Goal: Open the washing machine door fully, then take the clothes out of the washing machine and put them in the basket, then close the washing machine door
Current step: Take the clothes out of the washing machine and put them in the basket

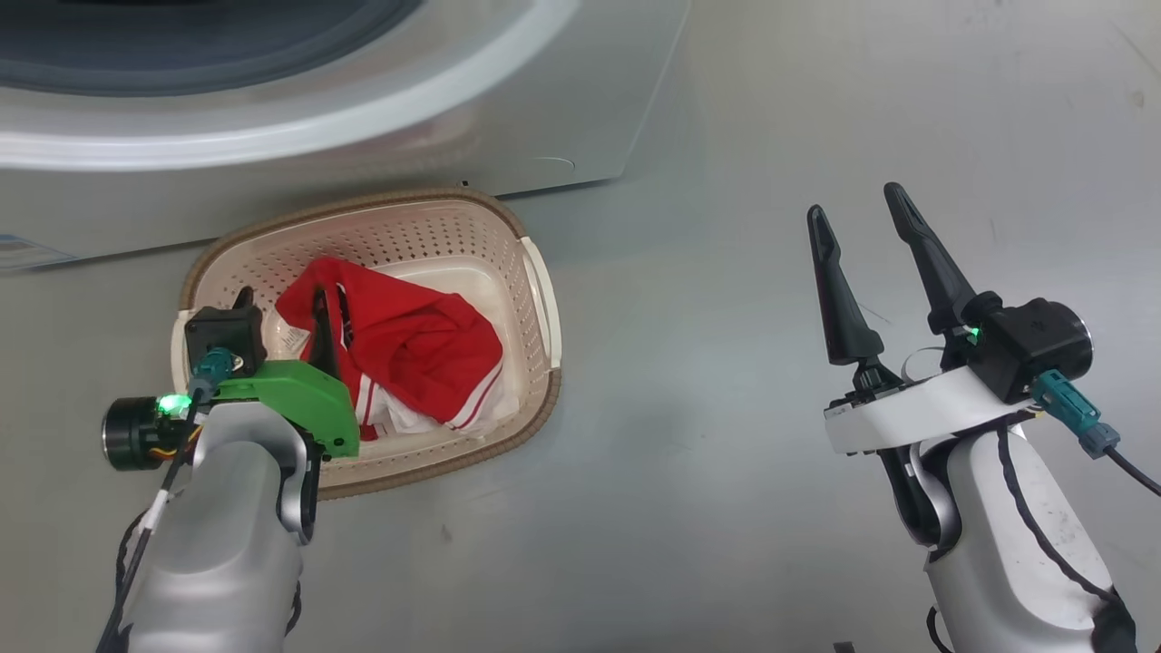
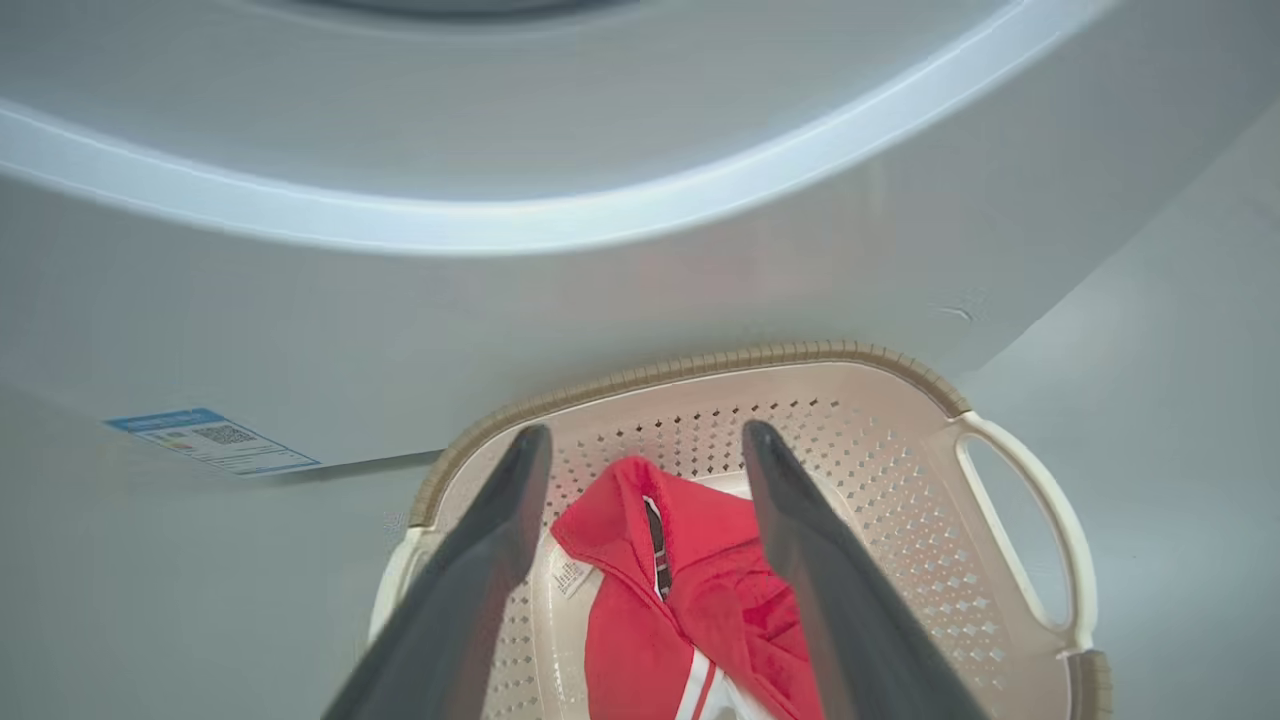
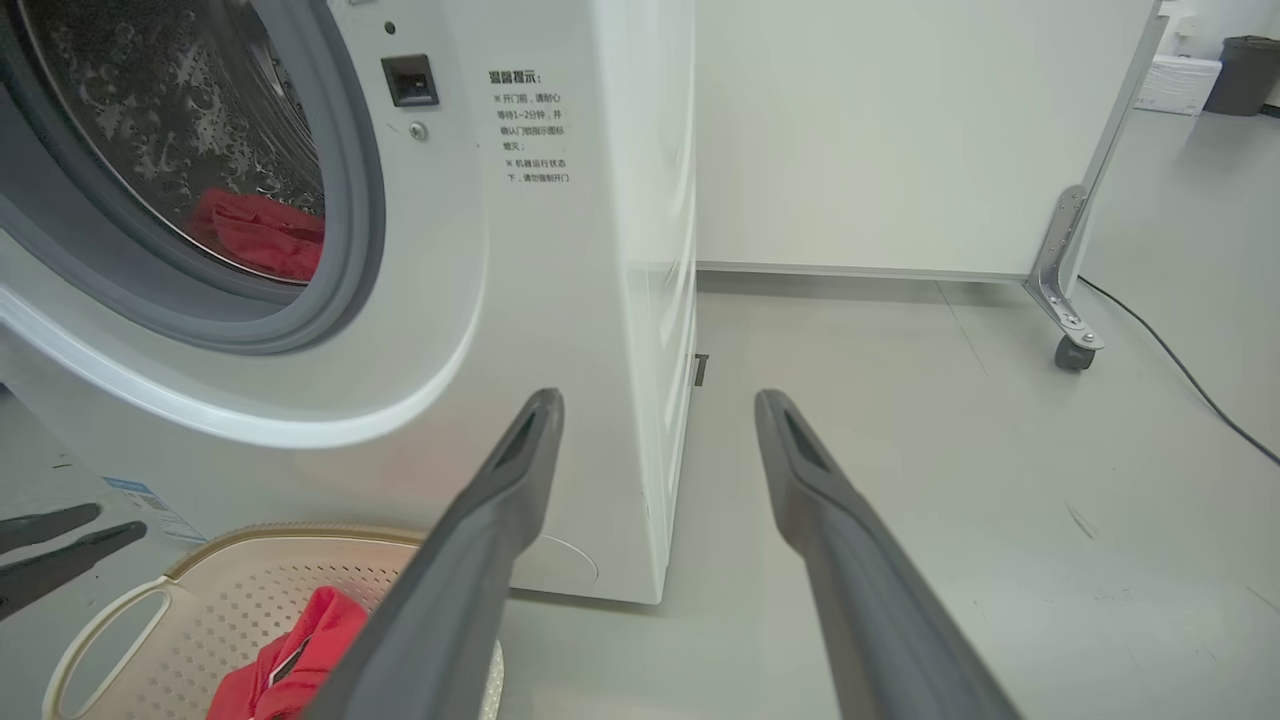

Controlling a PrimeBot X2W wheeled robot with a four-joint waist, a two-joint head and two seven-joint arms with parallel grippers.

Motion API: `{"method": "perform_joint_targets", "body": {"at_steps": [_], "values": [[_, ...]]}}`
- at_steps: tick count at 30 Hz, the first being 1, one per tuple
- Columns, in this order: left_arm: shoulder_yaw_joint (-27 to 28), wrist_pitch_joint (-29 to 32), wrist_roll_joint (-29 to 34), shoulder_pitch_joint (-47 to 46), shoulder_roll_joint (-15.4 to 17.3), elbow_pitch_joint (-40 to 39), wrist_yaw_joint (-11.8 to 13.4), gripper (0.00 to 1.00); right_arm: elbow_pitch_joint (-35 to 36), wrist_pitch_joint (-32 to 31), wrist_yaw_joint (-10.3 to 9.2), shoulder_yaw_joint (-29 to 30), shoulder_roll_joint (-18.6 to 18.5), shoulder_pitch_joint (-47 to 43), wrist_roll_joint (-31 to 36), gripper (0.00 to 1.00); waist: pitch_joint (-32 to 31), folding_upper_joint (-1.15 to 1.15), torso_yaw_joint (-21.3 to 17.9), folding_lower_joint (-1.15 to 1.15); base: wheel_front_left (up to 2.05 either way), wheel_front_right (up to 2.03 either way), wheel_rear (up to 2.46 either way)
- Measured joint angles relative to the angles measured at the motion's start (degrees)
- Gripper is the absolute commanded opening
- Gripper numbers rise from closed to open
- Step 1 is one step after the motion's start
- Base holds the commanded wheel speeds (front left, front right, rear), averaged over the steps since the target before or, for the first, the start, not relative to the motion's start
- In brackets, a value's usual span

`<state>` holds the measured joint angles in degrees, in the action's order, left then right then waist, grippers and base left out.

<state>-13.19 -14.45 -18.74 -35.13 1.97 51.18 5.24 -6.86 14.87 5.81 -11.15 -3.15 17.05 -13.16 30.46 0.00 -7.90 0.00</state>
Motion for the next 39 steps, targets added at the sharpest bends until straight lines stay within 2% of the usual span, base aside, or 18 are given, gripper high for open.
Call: {"method": "perform_joint_targets", "body": {"at_steps": [5, 11, 17, 28, 39], "values": [[0.3, -0.1, -0.4, 0.2, -0.1, -4.5, -0.3, 1.00, -0.7, 0.0, -0.42, 1.1, -0.3, -1.1, 0.4, 1.00, -2.6, 0.00, 1.5, 0.00, 0.00, 0.00, 0.00], [1.6, -0.1, 0.8, 1.0, -0.3, -16.5, -0.2, 1.00, -1.3, 0.0, -0.43, 1.9, -0.7, -3.1, 1.1, 1.00, -6.2, 0.00, 3.5, 0.00, 0.00, 0.00, 0.00], [2.2, -0.2, 2.5, 6.5, -0.3, -23.4, -0.2, 1.00, -2.0, 0.0, -0.43, 2.1, -0.7, -5.0, 1.3, 1.00, -10.1, 0.00, 5.5, 0.00, 0.00, 0.00, 0.00], [3.0, -0.3, 3.9, 16.7, -0.3, -31.5, 0.1, 1.00, -3.0, 0.0, -0.93, 2.0, -0.5, -10.0, 1.7, 1.00, -17.7, 0.00, 7.8, 0.00, 0.00, 0.00, 0.00], [3.1, -0.2, 4.3, 26.5, -0.2, -35.3, 0.3, 1.00, -3.0, 0.0, -1.96, 1.7, -0.2, -14.0, 1.6, 1.00, -23.5, 0.00, 7.8, 0.00, 0.00, 0.00, 0.00]]}}
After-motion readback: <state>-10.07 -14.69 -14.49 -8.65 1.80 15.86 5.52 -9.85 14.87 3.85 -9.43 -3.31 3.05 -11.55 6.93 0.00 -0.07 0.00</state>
